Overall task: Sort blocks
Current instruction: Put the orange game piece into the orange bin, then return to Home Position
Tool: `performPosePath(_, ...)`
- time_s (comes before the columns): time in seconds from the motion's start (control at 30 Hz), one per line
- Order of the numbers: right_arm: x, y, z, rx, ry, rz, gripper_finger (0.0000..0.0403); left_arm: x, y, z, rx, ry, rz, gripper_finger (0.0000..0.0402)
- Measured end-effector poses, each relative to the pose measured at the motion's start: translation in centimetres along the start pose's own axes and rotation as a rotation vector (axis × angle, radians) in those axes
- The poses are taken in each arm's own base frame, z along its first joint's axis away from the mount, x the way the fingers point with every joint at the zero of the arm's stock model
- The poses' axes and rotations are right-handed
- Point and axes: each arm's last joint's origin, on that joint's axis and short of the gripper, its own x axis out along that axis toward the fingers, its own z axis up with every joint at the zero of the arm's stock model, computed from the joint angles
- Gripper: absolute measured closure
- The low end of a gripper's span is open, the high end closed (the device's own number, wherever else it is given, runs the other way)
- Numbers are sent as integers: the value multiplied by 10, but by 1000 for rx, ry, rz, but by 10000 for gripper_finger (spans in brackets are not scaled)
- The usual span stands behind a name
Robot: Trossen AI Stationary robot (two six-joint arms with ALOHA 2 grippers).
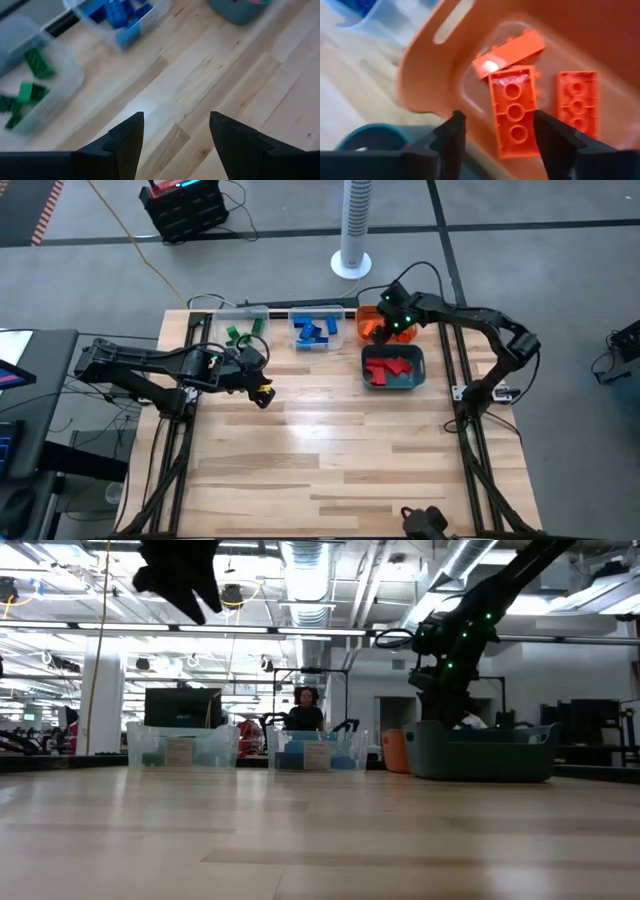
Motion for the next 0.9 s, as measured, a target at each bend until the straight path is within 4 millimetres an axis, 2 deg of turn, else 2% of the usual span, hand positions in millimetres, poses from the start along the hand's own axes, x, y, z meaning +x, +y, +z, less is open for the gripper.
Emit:
performPosePath(0.1, -4, -8, 1, 25, -11, 43, 150, -4, 0, 4, 49, -44, -29, 182)
performPosePath(0.17, -16, -12, 2, 37, -45, 49, 145, -11, 2, 8, 66, -103, -63, 182)
performPosePath(0.27, -47, -13, 3, 15, -136, 49, 144, -20, 8, 3, 55, -214, -114, 182)
performPosePath(0.43, -111, 0, -10, -66, -335, 60, 144, -19, 26, -27, -20, -334, -198, 182)
performPosePath(0.53, -139, 6, -34, -63, -470, 71, 144, -10, 36, -47, -92, -351, -240, 182)
performPosePath(0.6, -150, 9, -56, -40, -535, 96, 144, -5, 40, -57, -140, -393, -283, 182)
performPosePath(0.73, -165, 14, -104, -1, -641, 165, 144, 3, 50, -76, -246, -520, -324, 182)
performPosePath(0.9, -167, 16, -152, 94, -733, 257, 143, 13, 65, -94, -350, -630, -360, 182)
